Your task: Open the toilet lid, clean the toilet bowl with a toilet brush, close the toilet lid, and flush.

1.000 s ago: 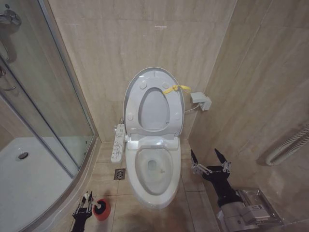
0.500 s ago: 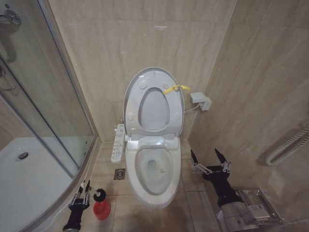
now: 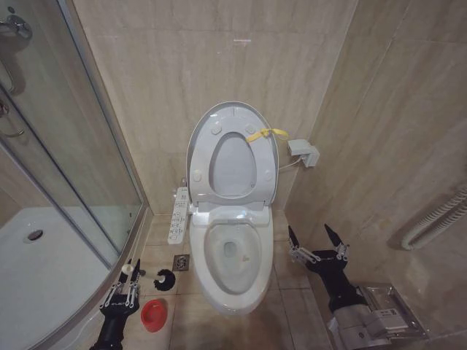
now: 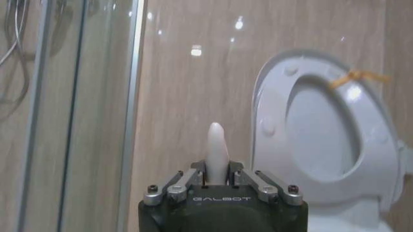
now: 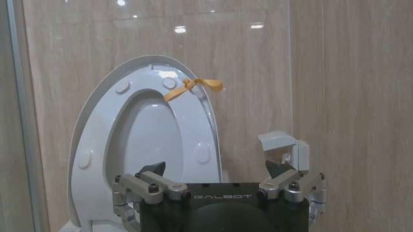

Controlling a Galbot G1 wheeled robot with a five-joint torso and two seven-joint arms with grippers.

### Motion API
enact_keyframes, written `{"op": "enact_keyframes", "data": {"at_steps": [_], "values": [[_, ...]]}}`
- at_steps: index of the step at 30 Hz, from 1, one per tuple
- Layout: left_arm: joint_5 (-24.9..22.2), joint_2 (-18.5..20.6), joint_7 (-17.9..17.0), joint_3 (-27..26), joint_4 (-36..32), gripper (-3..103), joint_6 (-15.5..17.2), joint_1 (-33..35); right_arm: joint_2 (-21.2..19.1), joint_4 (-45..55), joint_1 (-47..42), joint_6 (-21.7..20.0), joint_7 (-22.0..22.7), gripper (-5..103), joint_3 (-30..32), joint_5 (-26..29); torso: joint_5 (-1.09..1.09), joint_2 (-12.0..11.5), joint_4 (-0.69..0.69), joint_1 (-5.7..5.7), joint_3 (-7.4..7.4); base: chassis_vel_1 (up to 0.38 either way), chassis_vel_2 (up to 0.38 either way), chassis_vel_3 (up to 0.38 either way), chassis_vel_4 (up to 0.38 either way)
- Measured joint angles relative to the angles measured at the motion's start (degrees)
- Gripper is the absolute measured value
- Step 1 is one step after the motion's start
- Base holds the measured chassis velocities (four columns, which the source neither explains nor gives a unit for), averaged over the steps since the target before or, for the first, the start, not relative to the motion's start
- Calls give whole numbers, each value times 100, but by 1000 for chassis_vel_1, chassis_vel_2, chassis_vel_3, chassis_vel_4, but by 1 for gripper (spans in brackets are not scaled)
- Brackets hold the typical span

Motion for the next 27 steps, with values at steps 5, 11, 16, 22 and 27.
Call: {"op": "enact_keyframes", "data": {"at_steps": [5,11,16,22,27], "values": [[127,-130,-43,208,-697,21,165,227,0,0,0,0,0,100,0,0,0,0,0,0,0,0,0,0,0],[374,-282,-35,559,-1284,21,419,320,0,0,0,0,0,100,0,0,0,0,0,0,0,0,0,0,0],[464,-206,146,612,-1519,21,599,210,-1,0,0,0,0,100,0,0,0,0,0,0,0,0,0,0,0],[35,371,675,482,-1183,21,906,-352,0,0,0,0,0,100,0,0,-2,-1,-1,1,0,0,0,0,0],[-368,735,1039,526,-856,21,1000,-759,0,0,0,0,0,100,0,0,-2,-1,0,0,1,0,0,0,0]]}}
